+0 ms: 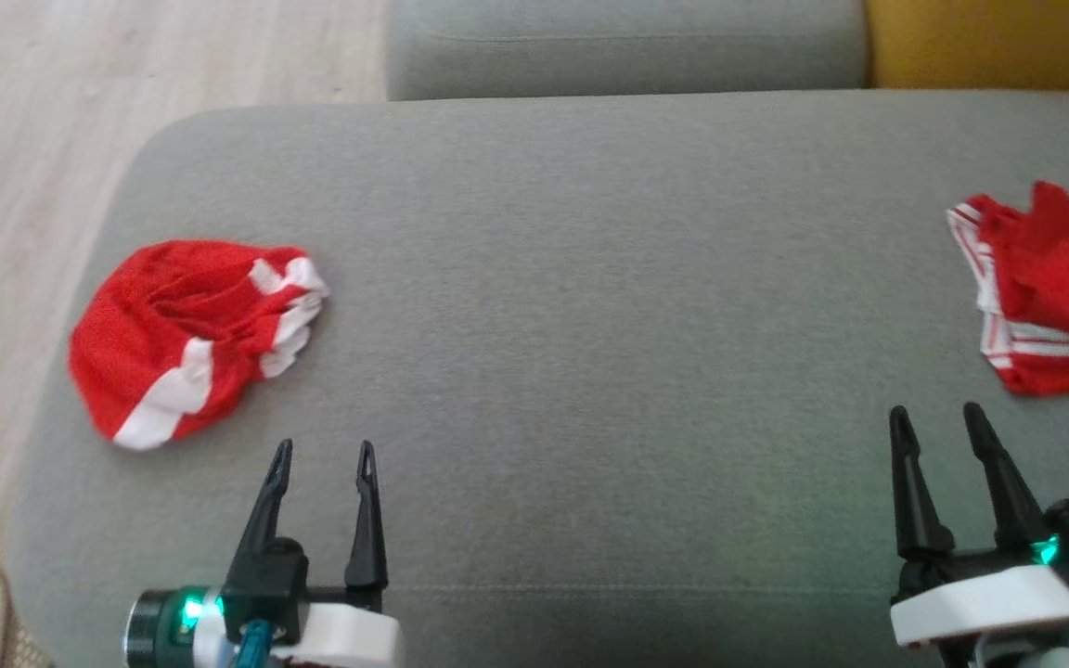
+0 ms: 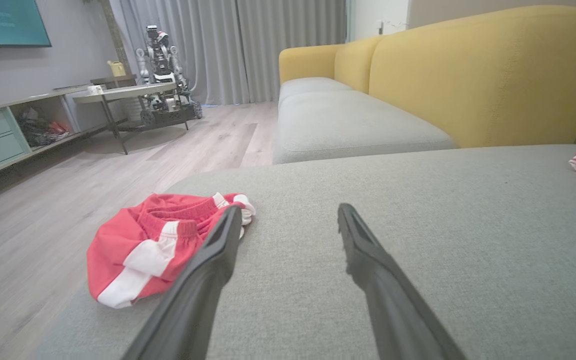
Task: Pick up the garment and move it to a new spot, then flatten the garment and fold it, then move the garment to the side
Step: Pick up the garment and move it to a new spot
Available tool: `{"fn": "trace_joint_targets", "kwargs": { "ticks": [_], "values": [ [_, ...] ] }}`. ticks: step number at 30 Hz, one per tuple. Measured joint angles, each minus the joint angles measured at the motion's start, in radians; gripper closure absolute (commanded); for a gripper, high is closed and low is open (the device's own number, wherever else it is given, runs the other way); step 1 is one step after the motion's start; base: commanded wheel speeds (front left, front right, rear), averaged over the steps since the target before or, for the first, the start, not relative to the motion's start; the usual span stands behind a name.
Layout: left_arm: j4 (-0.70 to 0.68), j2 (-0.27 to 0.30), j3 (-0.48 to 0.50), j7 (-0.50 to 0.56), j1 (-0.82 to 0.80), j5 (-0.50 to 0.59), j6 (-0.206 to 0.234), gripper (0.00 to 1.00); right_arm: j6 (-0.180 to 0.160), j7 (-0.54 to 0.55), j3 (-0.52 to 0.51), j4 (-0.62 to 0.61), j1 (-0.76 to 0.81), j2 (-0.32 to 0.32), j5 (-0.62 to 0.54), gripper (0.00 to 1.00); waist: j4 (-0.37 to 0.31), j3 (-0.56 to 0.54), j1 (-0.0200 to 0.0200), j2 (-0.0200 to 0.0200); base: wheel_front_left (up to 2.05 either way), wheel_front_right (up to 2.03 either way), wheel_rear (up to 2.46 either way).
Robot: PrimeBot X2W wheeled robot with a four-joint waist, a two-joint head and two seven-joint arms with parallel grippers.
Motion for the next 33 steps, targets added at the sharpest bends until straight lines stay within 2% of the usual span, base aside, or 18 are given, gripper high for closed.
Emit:
{"fn": "trace_joint_targets", "kwargs": {
  "ticks": [3,9,22,25,29,33],
  "values": [
    [0.007,-0.003,-0.003,0.000,0.000,0.001,-0.010,0.00,0.000,0.000,0.003,-0.002,0.012,0.000,0.010,0.00,0.040,-0.008,0.0000,0.0000,0.00,0.00,0.00],
    [0.005,0.002,0.002,0.000,0.013,0.001,-0.016,0.00,0.000,0.000,0.073,0.000,0.079,0.002,0.010,0.00,0.149,-0.031,0.0000,0.0000,0.00,0.00,0.00],
    [-0.025,0.006,0.035,0.000,0.063,0.009,-0.005,0.00,0.000,0.000,0.099,-0.003,0.080,0.002,0.017,0.00,0.397,-0.054,0.0000,0.0000,0.00,0.00,0.00],
    [-0.036,0.007,0.052,0.000,0.072,0.009,-0.004,0.00,0.000,0.000,0.117,0.004,0.078,0.002,0.016,0.00,0.428,-0.047,0.0000,0.0000,0.00,0.00,0.00],
    [-0.047,0.009,0.062,0.000,0.079,0.009,0.002,0.00,0.000,0.000,0.133,0.007,0.076,0.002,-0.006,0.00,0.437,-0.028,0.0000,0.0000,0.00,0.00,0.00],
    [-0.026,0.035,0.063,0.000,0.054,0.010,-0.032,0.00,0.000,0.000,0.126,0.005,0.078,0.002,-0.023,0.00,0.434,-0.009,0.0000,0.0000,0.00,0.00,0.00]
  ]
}}
